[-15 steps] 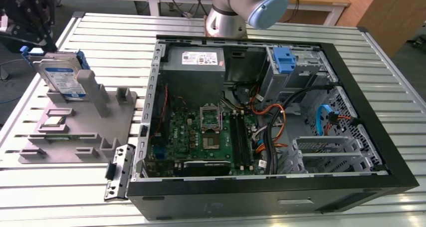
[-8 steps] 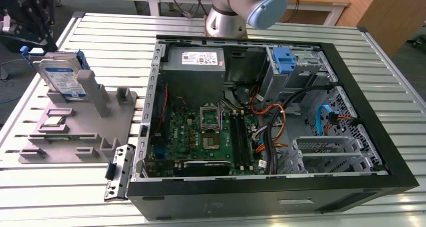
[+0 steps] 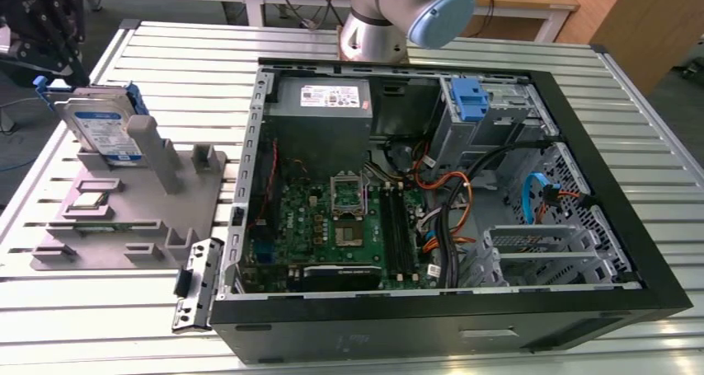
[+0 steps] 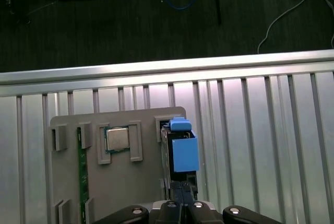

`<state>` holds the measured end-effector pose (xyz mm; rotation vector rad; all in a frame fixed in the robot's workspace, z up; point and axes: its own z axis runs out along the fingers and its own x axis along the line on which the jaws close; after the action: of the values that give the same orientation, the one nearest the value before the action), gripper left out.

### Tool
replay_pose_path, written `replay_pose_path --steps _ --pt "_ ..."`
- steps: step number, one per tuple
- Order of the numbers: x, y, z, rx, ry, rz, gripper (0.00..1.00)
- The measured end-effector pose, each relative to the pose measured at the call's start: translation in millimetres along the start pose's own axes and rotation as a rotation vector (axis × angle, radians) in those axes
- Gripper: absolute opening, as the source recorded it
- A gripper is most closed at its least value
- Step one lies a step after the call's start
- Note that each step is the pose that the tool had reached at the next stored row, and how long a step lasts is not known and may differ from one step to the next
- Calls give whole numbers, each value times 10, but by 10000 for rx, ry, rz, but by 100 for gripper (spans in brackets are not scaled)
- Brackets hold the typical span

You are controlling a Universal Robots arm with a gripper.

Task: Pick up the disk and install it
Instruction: 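Pick up the disk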

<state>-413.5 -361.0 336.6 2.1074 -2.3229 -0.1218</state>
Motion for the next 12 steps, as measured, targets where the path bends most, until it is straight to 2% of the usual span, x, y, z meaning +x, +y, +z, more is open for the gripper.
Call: replay_pose_path --steps 12 --pt "0 0 5 1 -1 1 11"
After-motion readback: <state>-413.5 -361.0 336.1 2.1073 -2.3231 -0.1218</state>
